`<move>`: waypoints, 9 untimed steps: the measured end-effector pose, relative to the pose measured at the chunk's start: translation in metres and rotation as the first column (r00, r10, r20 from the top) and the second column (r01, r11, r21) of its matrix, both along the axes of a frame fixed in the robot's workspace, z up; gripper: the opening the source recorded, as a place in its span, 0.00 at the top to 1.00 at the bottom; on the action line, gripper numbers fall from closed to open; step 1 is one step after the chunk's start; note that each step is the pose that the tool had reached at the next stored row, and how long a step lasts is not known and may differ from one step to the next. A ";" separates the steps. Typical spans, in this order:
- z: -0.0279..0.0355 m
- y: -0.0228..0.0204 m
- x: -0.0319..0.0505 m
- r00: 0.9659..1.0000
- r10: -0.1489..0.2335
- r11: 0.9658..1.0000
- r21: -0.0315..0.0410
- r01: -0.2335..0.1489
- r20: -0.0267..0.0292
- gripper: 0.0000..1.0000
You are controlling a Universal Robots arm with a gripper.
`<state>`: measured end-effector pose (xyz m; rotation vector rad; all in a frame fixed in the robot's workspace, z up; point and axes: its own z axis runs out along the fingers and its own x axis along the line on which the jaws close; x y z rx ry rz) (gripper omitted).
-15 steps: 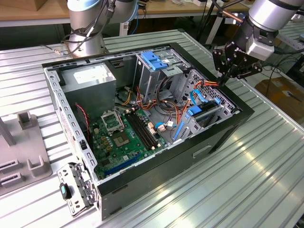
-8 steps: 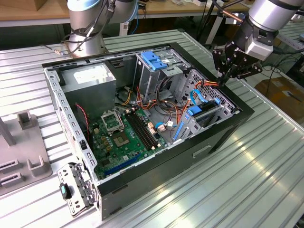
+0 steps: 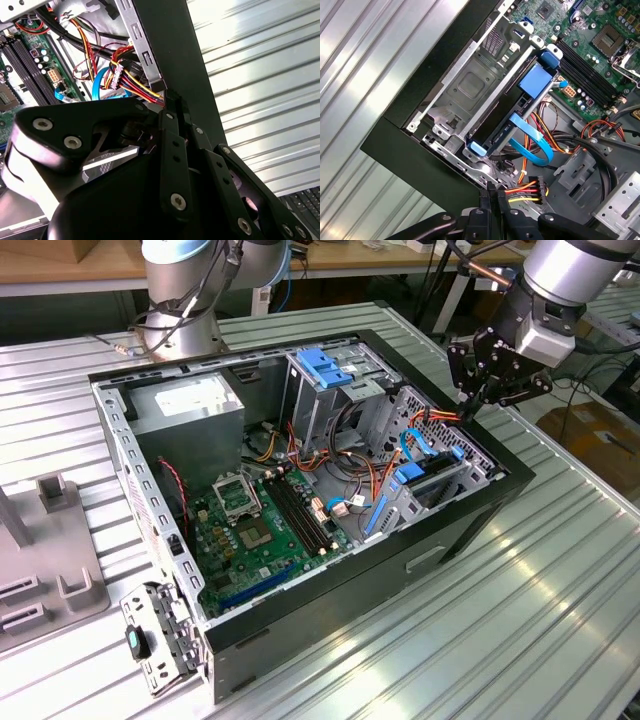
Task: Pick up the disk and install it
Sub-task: 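Insert the second disk wire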
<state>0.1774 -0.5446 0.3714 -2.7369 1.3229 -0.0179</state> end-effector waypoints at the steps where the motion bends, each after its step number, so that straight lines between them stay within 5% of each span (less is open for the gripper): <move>1: 0.0000 0.0000 0.0000 1.000 0.000 1.000 0.000 0.000 0.000 0.83; 6: 0.0000 0.0000 0.0000 1.000 -0.009 1.000 0.000 0.009 0.000 0.83; 9: -0.0001 0.0000 0.0000 0.999 -0.053 0.999 0.000 0.053 0.000 0.83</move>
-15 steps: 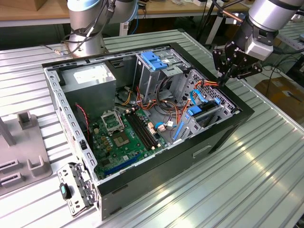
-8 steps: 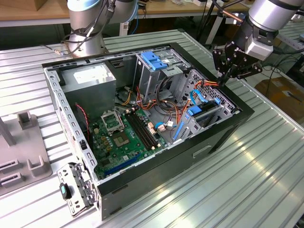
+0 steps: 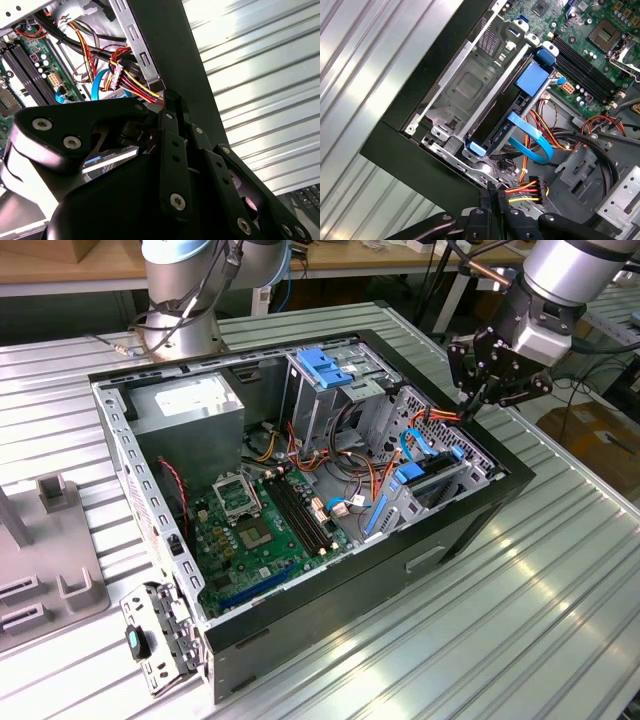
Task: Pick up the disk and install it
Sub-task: 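Insert the second disk wire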
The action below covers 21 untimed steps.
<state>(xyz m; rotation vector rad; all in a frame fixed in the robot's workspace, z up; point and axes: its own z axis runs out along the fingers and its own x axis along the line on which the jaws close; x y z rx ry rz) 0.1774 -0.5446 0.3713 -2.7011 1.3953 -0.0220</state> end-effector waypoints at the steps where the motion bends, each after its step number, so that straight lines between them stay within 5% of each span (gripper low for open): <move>1: -0.0001 0.0000 0.0000 1.000 -0.014 1.000 0.000 0.014 0.000 0.83; 8: -0.0002 0.0000 0.0000 0.994 -0.107 0.994 0.000 0.107 0.000 0.83; 16: -0.0005 -0.0001 -0.0003 0.976 -0.218 0.976 0.000 0.218 0.000 0.83; 21: -0.0009 0.0000 -0.0146 0.975 -0.224 0.975 0.000 0.224 0.000 0.83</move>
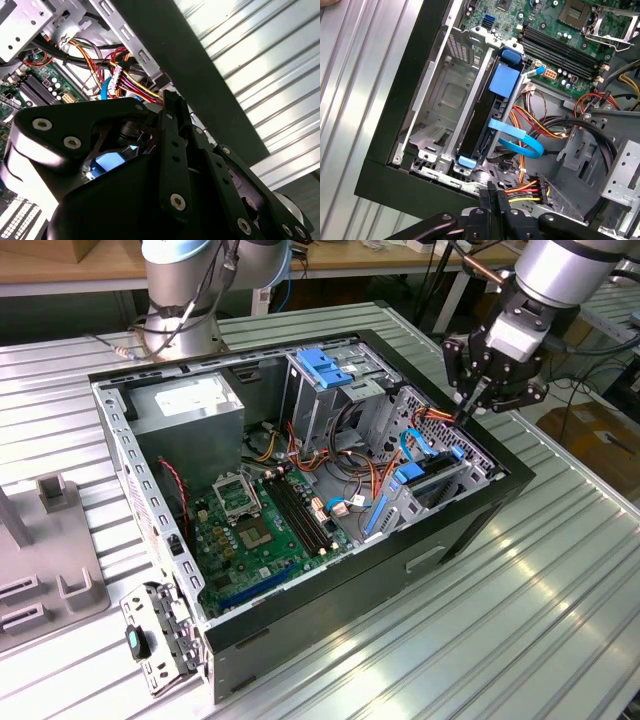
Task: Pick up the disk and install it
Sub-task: 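Insert the second disk wire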
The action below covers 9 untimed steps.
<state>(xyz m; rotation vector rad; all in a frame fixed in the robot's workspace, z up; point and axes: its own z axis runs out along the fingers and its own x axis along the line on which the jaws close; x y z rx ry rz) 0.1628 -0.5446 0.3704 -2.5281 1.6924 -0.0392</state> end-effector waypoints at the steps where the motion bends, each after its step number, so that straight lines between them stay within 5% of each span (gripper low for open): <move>1: 0.0000 0.0000 -0.0029 1.000 0.000 1.000 0.000 0.000 0.000 0.83; 5: -0.0003 0.0000 -0.0153 1.000 -0.001 1.000 0.000 0.001 0.000 0.83; 9: -0.0004 0.0000 -0.0170 1.000 -0.001 1.000 0.000 0.001 0.000 0.83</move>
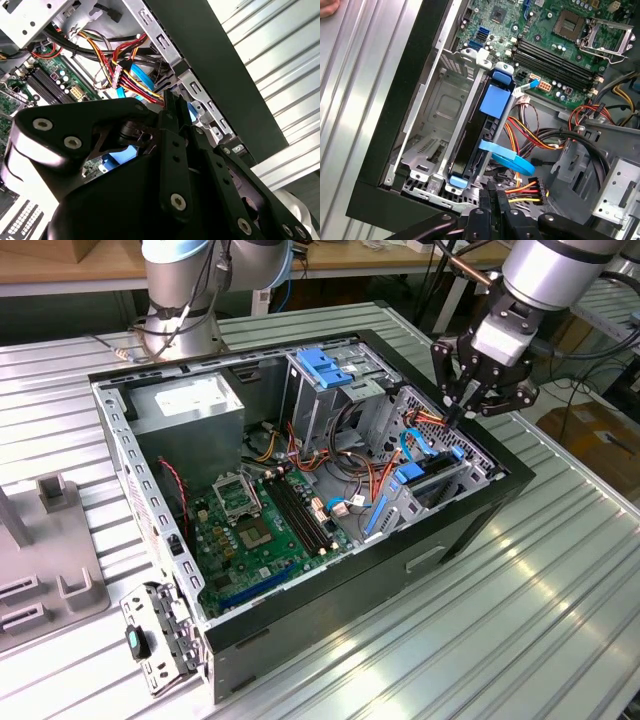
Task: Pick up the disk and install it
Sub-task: 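Insert the second disk wire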
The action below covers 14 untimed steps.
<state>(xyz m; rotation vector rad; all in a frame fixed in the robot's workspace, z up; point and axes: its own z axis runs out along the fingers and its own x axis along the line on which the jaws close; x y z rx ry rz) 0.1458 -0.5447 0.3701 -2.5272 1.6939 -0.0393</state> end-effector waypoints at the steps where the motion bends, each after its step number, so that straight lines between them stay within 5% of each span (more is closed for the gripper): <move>1: 0.0000 0.0000 0.0000 1.000 0.000 1.000 0.000 0.000 0.000 0.83; 9: -0.0005 0.0000 -0.0075 1.000 -0.001 1.000 0.000 0.001 0.000 0.83; 14: -0.0015 0.0000 -0.0075 0.997 -0.078 0.997 0.000 0.078 0.000 0.83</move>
